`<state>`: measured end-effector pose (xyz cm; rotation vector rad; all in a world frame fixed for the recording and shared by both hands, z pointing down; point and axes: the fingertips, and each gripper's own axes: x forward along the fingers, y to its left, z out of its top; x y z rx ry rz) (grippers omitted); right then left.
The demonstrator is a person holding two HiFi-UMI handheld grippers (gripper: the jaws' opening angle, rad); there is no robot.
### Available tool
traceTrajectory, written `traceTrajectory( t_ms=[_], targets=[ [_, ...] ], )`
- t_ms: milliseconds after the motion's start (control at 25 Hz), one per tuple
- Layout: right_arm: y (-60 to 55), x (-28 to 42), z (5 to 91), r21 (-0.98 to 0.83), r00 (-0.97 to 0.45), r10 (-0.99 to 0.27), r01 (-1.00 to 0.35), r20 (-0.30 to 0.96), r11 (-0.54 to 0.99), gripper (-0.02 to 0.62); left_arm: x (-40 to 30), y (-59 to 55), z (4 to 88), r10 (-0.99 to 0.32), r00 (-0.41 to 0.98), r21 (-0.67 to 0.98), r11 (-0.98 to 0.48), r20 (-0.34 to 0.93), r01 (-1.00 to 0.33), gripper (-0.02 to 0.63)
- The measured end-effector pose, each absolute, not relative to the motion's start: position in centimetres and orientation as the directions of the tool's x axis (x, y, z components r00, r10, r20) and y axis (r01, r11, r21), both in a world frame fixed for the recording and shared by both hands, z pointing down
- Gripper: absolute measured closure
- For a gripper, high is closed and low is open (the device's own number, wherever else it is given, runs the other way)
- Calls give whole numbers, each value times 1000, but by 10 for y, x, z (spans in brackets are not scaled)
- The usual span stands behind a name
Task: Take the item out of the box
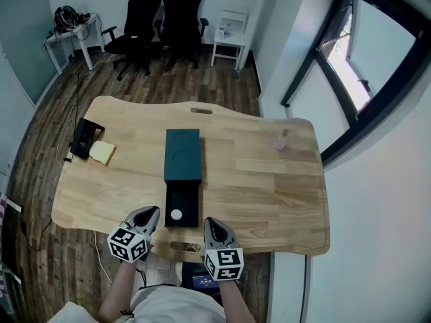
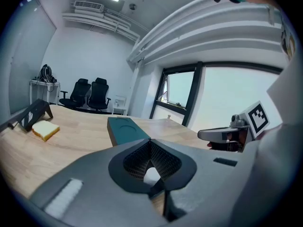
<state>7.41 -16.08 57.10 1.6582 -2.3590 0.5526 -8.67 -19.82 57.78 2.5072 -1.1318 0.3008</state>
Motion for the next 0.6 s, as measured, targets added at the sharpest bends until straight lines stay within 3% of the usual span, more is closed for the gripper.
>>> traceTrajectory(
  t_ms=[360,600],
  targets=[
    [-162,85,599,-188,-334,-840,-942,427,279,591,-71,-195,619,-609,653,203,-642,451,-739,595],
    [-164,91,618,-196,-329,-822,-944,465,267,591,-53,-189,648,-518,687,244,-679,509,-692,494]
  ],
)
